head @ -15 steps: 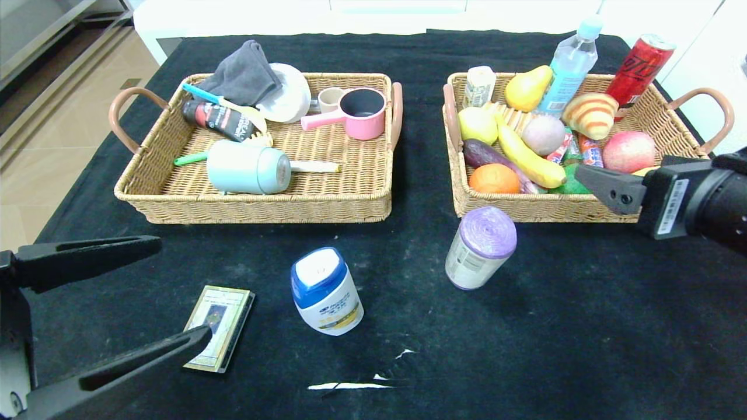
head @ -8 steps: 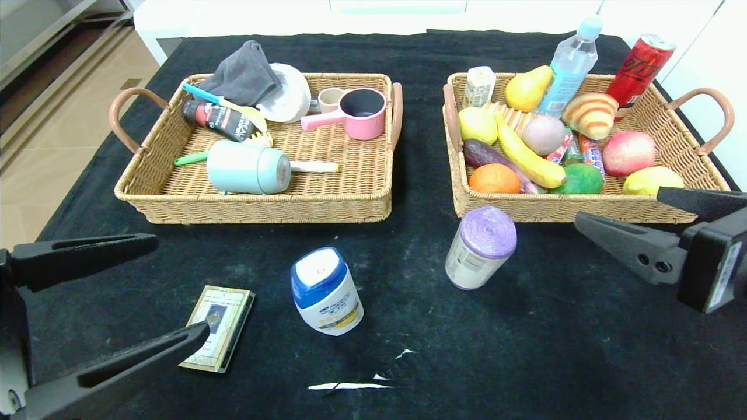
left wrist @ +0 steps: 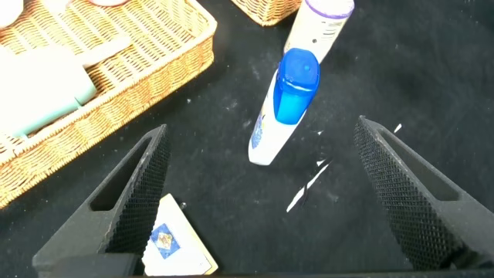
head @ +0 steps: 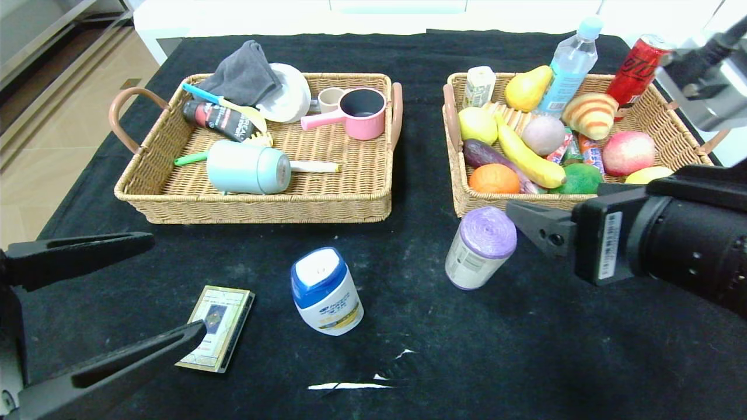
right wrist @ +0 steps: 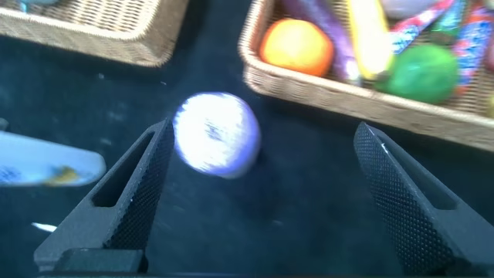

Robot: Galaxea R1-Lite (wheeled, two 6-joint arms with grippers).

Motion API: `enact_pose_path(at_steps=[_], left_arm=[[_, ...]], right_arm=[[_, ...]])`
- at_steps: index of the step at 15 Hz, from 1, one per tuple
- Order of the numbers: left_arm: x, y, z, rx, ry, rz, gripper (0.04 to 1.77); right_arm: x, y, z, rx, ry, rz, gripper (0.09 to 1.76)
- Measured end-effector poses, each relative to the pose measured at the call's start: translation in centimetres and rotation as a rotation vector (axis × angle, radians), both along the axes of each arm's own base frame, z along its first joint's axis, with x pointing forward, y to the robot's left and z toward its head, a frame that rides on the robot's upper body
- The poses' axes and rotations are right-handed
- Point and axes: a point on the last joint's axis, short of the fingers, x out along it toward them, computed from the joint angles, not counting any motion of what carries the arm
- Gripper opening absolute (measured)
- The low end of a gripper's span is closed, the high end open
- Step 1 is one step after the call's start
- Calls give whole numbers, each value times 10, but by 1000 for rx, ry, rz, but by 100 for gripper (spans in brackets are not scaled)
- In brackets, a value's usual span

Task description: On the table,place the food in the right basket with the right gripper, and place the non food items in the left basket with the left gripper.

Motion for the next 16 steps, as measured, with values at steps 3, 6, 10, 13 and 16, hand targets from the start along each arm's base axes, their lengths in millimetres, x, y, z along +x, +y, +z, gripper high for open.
enact_pose_path(at_steps=[3,6,10,13,16], left_arm=[[-1,0,0,-1,-2,0,172],[-1,0,0,0,-2,-2,172],[0,0,-1,2,1,-2,172],[0,0,-1,3,3,-1,172],[1,0,-2,5,7,-1,172]], right_arm=[[13,25,1,37,36,-37,170],[27,40,-8,24,47,-90,170],[44,46,-21,16,75,-137,170],[51,48,-26,56,98,-148,170],[54,52,-31,53,114,-141,170]])
